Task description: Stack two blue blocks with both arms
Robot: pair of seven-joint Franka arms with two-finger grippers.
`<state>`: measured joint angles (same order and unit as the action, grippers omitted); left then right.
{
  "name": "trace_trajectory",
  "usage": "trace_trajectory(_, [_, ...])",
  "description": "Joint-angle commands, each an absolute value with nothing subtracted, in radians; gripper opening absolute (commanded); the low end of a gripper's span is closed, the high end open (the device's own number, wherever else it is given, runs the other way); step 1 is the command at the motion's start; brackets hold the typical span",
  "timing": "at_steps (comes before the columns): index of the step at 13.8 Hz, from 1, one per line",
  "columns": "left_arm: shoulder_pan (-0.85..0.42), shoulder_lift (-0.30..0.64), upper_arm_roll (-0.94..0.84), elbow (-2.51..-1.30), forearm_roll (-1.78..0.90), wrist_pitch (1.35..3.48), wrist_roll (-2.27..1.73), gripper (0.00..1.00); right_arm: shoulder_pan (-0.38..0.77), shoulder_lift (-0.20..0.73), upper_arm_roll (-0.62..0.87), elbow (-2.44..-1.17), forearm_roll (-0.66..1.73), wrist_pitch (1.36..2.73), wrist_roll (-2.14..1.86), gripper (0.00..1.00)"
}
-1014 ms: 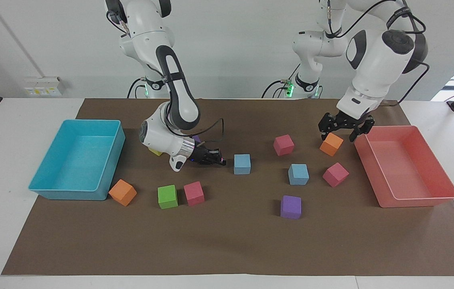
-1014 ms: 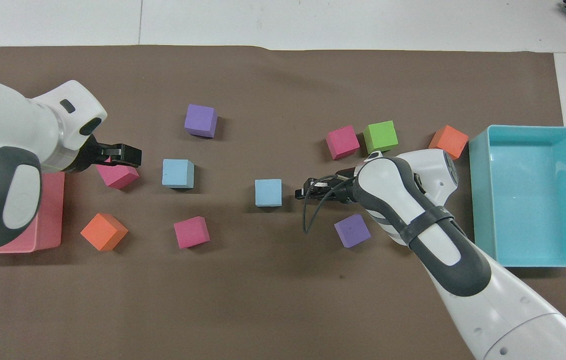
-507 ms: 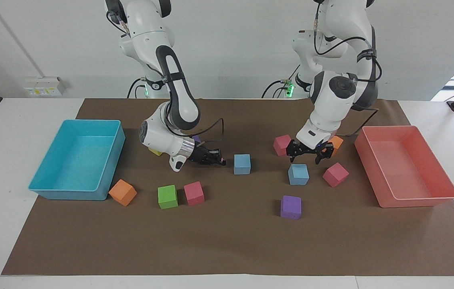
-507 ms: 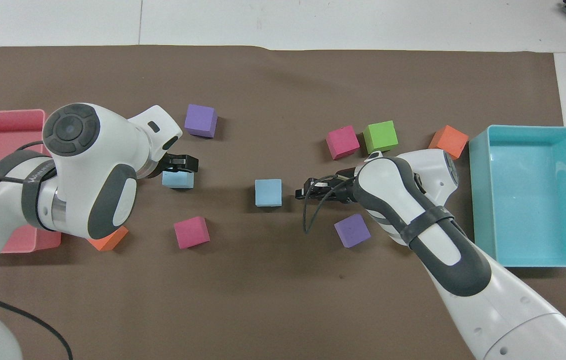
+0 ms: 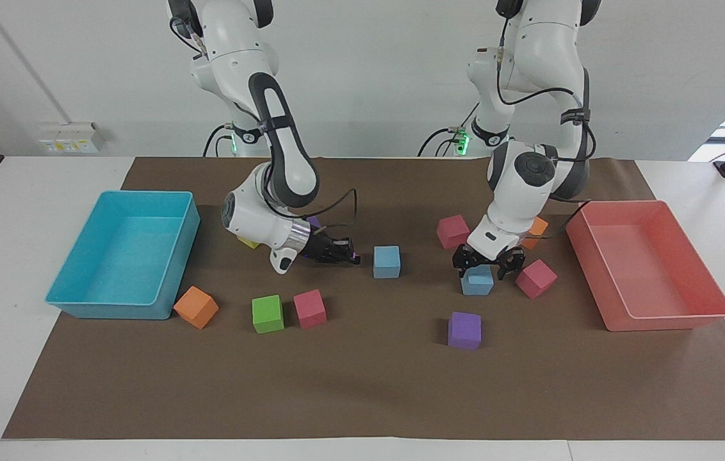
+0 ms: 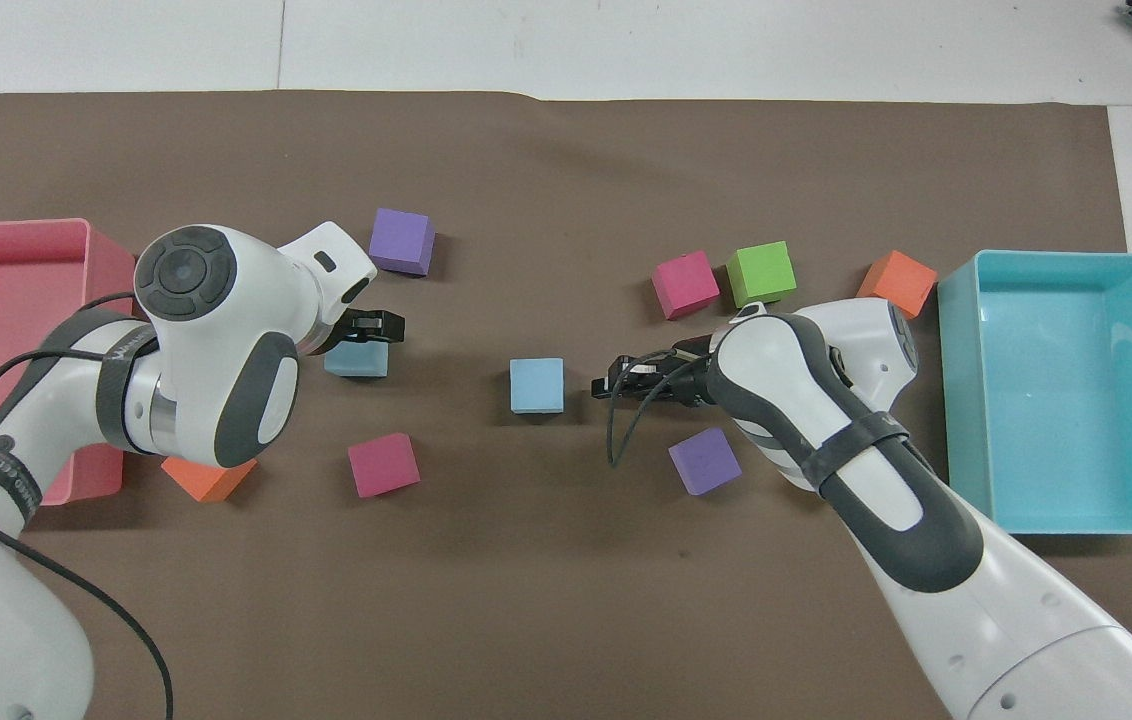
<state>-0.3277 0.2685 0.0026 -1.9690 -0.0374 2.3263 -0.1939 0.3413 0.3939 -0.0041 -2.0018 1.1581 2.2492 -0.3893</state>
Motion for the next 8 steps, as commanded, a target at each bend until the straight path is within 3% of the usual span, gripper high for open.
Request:
trace_trajectory(1, [-0.327,0.256,0.008,-2.016,-0.048,2.364,-0.196,1.00,0.327,0.394,0.003,-2.008,1.192,2.243,-0.425,0.00])
trace_trajectory(8, [-0.327,0.282,0.006,-2.016,-0.048,2.370,-0.195,1.00,0.330,0.394,0.003,-2.008,1.192,2.249,-0.422,0.00])
